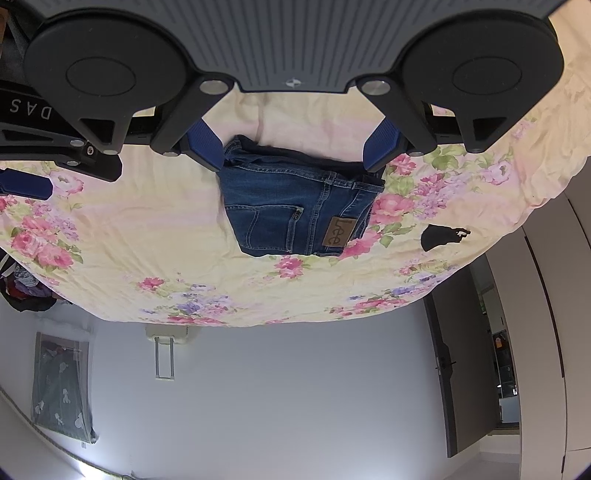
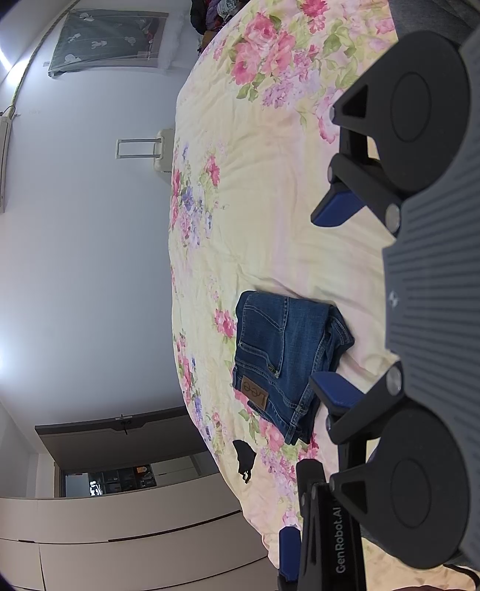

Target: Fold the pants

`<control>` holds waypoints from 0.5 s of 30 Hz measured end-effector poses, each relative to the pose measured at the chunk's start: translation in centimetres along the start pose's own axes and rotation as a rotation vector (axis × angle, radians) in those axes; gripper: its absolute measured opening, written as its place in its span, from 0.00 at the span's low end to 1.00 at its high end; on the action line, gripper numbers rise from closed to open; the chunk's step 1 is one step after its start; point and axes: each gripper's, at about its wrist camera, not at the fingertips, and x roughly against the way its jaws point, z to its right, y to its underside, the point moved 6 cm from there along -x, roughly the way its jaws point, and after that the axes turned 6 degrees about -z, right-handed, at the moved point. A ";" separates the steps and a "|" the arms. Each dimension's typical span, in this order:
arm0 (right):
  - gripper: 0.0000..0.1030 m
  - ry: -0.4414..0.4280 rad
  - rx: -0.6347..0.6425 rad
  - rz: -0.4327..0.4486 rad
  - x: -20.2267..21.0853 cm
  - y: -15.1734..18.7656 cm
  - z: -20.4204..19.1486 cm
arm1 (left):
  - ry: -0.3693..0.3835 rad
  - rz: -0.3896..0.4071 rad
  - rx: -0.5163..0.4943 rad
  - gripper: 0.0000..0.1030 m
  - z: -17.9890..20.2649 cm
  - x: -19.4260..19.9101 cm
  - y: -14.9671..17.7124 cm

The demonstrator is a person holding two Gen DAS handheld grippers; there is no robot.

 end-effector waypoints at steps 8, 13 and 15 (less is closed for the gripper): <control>0.80 -0.001 0.001 0.001 0.1 0.0 -0.1 | -0.015 0.005 0.000 0.97 -0.3 0.3 -0.3; 0.80 -0.001 0.000 0.002 0.1 0.0 -0.1 | -0.017 0.002 0.004 0.97 -0.4 0.3 -0.3; 0.80 -0.001 0.000 0.002 0.1 0.0 -0.1 | -0.017 0.000 0.004 0.97 -0.4 0.4 -0.3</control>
